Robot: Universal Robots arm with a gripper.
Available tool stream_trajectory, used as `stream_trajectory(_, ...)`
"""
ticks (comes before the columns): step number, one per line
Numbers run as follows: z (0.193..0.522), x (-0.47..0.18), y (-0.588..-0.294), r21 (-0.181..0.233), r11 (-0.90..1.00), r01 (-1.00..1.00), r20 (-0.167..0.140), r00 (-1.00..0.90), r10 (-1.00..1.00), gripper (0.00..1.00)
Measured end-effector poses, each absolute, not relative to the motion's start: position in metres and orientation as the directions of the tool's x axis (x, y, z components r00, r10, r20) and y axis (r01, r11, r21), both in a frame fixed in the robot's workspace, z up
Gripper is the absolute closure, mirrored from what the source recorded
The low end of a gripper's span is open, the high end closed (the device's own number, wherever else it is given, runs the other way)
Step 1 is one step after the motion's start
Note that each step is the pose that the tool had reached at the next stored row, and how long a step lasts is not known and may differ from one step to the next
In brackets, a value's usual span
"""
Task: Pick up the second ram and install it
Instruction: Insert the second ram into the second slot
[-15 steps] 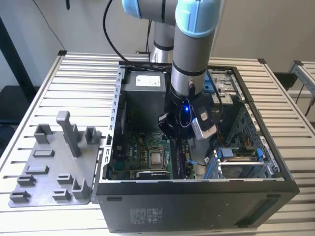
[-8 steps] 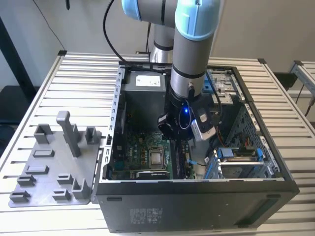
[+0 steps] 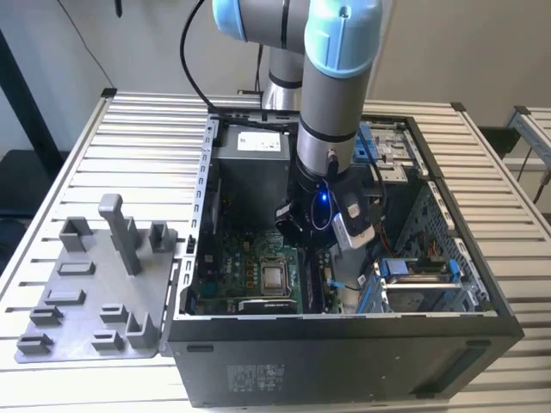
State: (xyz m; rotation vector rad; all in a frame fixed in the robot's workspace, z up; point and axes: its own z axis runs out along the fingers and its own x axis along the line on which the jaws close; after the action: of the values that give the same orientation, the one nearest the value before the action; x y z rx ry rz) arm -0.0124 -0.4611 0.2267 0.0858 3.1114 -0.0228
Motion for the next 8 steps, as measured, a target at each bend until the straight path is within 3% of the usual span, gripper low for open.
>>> stream_trajectory(8, 0.2224, -0.0137, -0.4597, -0.014, 0.999, 0.044, -0.029, -0.999, 0.044, 0.86)
